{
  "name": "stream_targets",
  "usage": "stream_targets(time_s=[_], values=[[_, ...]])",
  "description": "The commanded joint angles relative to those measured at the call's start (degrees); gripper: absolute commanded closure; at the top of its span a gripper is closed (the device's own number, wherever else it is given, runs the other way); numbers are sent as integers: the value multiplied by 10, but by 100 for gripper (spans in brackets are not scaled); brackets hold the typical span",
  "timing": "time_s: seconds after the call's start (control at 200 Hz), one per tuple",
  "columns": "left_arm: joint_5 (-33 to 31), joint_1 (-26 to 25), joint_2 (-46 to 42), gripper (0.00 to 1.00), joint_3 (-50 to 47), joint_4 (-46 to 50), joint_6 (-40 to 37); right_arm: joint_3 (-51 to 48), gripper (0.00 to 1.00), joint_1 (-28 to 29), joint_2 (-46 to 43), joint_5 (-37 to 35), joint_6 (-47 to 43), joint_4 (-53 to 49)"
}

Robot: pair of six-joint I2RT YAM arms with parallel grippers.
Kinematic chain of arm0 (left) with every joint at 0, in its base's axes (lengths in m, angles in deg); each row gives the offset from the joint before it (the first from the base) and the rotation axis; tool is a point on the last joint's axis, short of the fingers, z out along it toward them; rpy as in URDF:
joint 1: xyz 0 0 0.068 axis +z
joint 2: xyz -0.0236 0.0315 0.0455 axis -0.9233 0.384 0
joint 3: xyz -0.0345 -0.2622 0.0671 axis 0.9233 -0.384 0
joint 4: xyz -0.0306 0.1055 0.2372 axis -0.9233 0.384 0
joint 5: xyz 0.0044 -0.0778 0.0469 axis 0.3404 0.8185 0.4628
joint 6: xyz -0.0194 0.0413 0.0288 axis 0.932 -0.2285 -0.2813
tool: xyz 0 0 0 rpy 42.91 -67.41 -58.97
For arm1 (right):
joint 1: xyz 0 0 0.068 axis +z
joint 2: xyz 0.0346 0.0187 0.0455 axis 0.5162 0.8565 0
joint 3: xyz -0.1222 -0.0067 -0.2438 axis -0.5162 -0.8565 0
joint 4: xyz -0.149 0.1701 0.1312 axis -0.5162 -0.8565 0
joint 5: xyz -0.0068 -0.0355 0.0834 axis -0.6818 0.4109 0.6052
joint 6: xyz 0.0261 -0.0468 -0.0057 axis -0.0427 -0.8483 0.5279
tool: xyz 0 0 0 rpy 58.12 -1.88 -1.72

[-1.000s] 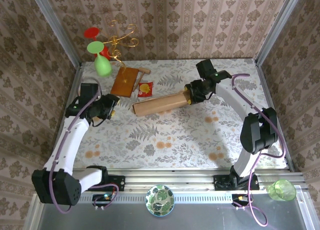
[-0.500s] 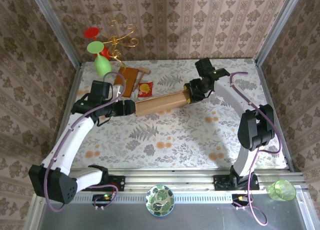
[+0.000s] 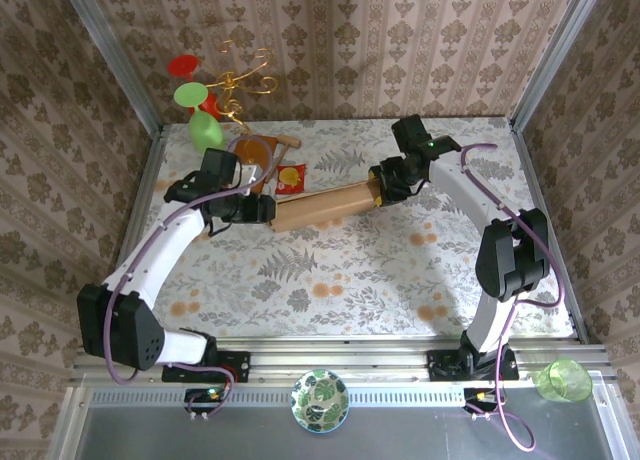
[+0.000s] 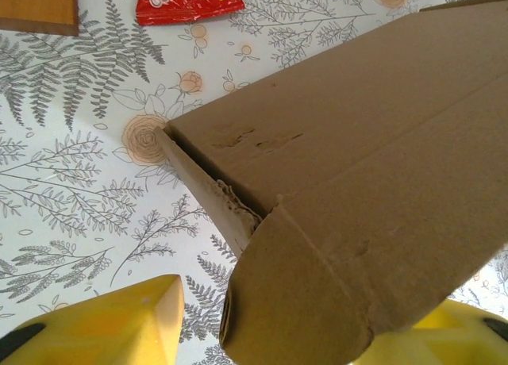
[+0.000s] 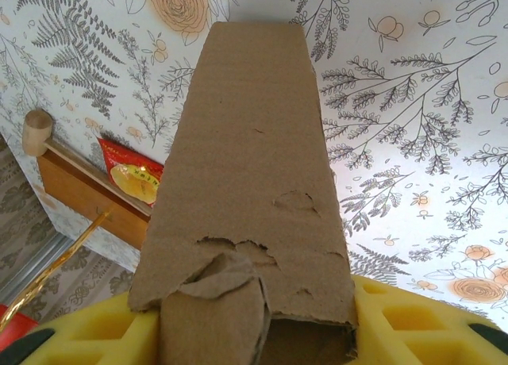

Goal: Fold the paper box

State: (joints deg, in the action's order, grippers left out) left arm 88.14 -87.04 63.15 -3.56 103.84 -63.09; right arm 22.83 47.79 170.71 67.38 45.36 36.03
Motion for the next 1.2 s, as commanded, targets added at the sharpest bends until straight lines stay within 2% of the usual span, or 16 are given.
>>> stream_targets(time_s=[0.0, 0.155, 0.355, 0.855, 0.91, 1.07, 1.195], values=[[5, -7, 3, 49, 9, -18, 11, 9, 51, -2, 9, 11, -2, -14], [-1, -18, 13, 52, 6, -31, 24, 5, 51, -2, 8, 12, 1, -9], [-6, -25, 26, 66, 0, -55, 44, -1, 51, -2, 4, 15, 3, -6], [-29, -30, 43, 97, -5, -41, 61, -15, 49, -3, -4, 20, 10, 8], [-30, -31, 44, 100, -5, -40, 62, -14, 46, -3, -3, 22, 12, 10], [-38, -30, 48, 100, 5, -24, 70, -8, 35, -5, -4, 28, 0, 22], [-19, -24, 53, 100, 26, -3, 90, 7, 27, -9, -5, 34, -23, 5]])
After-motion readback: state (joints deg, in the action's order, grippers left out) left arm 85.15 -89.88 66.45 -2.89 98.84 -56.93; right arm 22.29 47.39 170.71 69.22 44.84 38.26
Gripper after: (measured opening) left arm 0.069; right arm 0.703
